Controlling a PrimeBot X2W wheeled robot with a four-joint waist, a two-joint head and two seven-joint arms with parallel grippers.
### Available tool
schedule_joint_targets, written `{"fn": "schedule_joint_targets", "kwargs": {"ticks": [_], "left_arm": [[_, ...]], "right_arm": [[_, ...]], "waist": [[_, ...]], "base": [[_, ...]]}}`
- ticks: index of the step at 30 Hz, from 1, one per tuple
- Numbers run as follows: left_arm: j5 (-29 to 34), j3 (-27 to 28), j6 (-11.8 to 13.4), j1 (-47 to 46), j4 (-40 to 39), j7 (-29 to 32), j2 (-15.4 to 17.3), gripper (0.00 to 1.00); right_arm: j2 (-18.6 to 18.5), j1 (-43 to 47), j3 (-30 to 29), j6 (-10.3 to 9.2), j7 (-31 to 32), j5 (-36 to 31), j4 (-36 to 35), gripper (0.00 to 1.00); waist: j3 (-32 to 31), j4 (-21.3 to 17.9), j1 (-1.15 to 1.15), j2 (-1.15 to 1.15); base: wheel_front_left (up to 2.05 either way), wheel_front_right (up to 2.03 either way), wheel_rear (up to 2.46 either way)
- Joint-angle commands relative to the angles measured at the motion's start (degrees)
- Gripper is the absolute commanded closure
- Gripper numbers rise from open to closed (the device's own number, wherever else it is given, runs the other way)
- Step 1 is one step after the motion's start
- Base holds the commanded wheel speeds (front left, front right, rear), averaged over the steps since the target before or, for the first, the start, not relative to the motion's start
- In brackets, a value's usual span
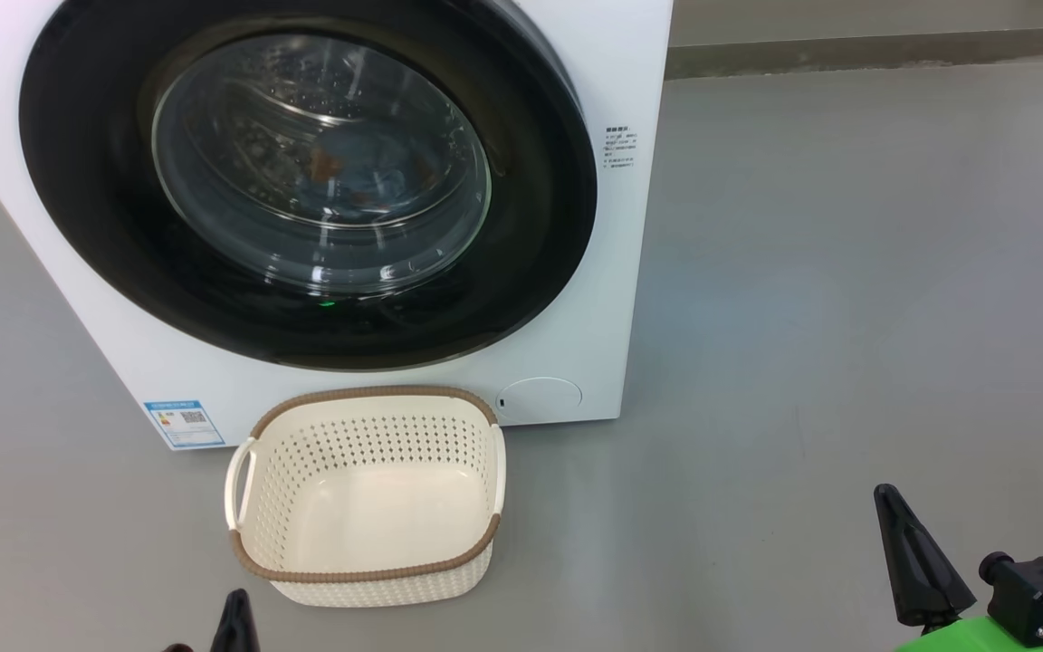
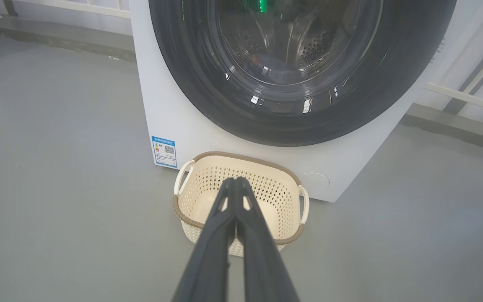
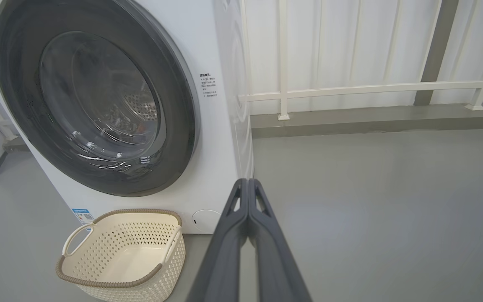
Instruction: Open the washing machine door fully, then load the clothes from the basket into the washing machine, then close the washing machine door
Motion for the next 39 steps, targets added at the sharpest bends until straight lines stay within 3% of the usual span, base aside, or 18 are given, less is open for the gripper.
{"fn": "schedule_joint_targets", "kwargs": {"ticks": [1, 39], "left_arm": [[-1.43, 0.74, -0.46, -1.75, -1.21, 0.38, 0.37, 1.00], [-24.61, 4.70, -4.63, -4.75, -0.87, 6.73, 0.90, 1.00]], "right_arm": [[-0.28, -1.54, -0.14, -0.03, 0.45, 1.65, -1.14, 1.00], [0.50, -4.08, -0.82, -0.15, 6.99, 27.60, 1.40, 1.00]], "waist": [[0.03, -0.02, 0.03, 0.00], [0.74, -0.32, -0.05, 0.00]], "base": [[0.00, 0.00, 0.00], [0.00, 0.00, 0.00]]}}
